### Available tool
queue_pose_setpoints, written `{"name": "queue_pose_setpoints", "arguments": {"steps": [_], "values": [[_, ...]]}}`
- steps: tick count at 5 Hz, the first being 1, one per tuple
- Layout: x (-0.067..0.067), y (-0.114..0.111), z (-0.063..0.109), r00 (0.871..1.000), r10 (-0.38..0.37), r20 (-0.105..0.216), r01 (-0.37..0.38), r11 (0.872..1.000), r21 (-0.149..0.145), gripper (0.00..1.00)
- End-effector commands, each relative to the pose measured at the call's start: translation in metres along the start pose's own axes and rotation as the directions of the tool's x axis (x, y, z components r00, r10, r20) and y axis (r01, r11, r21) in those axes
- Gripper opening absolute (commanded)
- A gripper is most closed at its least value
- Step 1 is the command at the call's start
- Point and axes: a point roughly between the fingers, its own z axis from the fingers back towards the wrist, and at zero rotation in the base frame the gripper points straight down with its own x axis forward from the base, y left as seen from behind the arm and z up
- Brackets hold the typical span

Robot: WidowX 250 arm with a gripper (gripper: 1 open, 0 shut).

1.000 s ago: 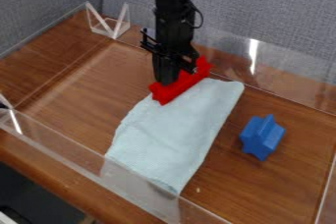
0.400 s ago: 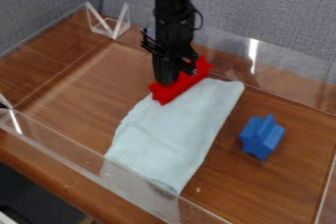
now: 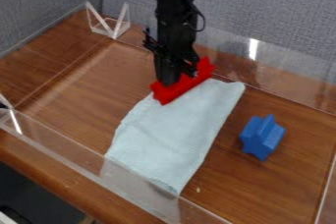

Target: Move the red object to the right of cloth

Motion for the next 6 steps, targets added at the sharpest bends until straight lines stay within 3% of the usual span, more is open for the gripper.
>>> {"name": "queue_pose_setpoints", "arguments": {"steps": [1, 2, 3, 4, 5, 6], "values": [[0.005, -0.012, 0.028, 0.997, -0.053, 0.062, 0.051, 0.998, 0.03, 0.0], [0.002, -0.017, 0.047, 0.994, -0.065, 0.088, 0.061, 0.997, 0.046, 0.0], [-0.004, -0.024, 0.084, 0.987, -0.078, 0.137, 0.068, 0.995, 0.076, 0.0], [-0.012, -0.039, 0.111, 0.982, -0.102, 0.157, 0.088, 0.992, 0.095, 0.0], [-0.024, -0.067, 0.113, 0.978, -0.141, 0.154, 0.131, 0.989, 0.075, 0.0], [-0.032, -0.092, 0.105, 0.975, -0.173, 0.138, 0.167, 0.985, 0.05, 0.0]]}}
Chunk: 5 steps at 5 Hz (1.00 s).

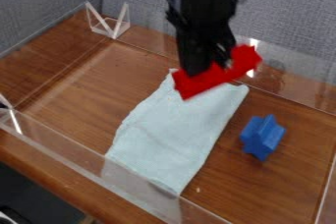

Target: Move the red object to the right of cloth

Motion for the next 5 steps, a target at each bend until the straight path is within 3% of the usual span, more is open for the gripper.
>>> {"name": "queue_pose_setpoints", "arguments": {"steps": [1, 5], "values": [[-0.004, -0.02, 0.006, 0.999, -0.019, 0.033, 0.019, 1.0, 0.004, 0.0], [-0.006, -0.062, -0.07, 0.992, -0.12, -0.036, 0.117, 0.99, -0.076, 0.0]]}}
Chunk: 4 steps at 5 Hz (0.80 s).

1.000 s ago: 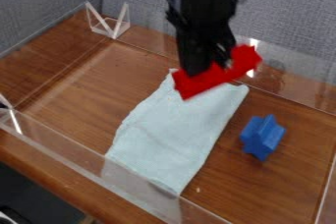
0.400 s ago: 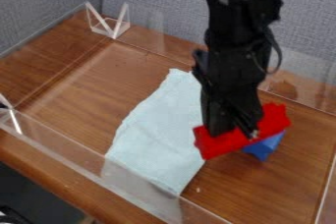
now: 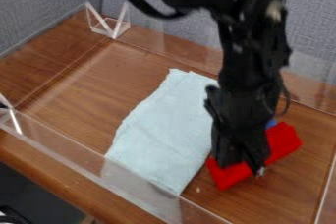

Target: Move the red object to the right of cloth

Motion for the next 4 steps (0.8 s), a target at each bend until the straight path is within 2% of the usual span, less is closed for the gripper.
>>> {"name": "queue_pose_setpoints", "arguments": {"steps": [1, 2, 3, 4], "values": [[0.004, 0.001, 0.005, 1.0, -0.004, 0.024, 0.003, 1.0, 0.016, 0.0], [0.006, 0.005, 0.016, 0.999, 0.012, 0.031, -0.013, 0.999, 0.037, 1.0], [0.01, 0.01, 0.033, 0.999, 0.031, 0.043, -0.034, 0.997, 0.069, 1.0], [0.012, 0.019, 0.068, 0.994, 0.056, 0.09, -0.067, 0.989, 0.131, 1.0]]}}
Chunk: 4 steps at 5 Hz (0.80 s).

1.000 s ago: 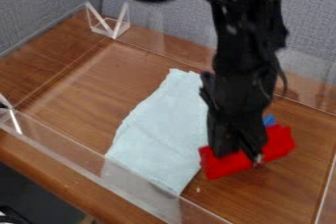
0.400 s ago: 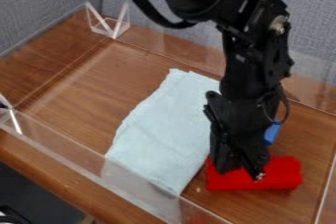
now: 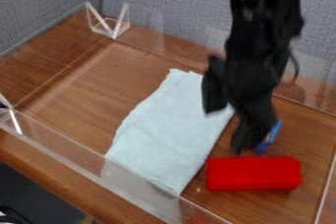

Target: Move the red object to the right of cloth

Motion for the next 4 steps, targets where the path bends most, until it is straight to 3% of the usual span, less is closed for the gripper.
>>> {"name": "queue_pose_setpoints", "arguments": {"steps": [1, 3, 4], "values": [[0.006, 0.01, 0.057, 0.993, 0.025, 0.116, -0.033, 0.997, 0.071, 1.0], [0.012, -0.008, 0.016, 0.994, 0.001, 0.112, -0.006, 0.999, 0.04, 1.0], [0.01, -0.009, 0.006, 0.995, 0.015, 0.103, -0.019, 0.999, 0.036, 1.0]]}}
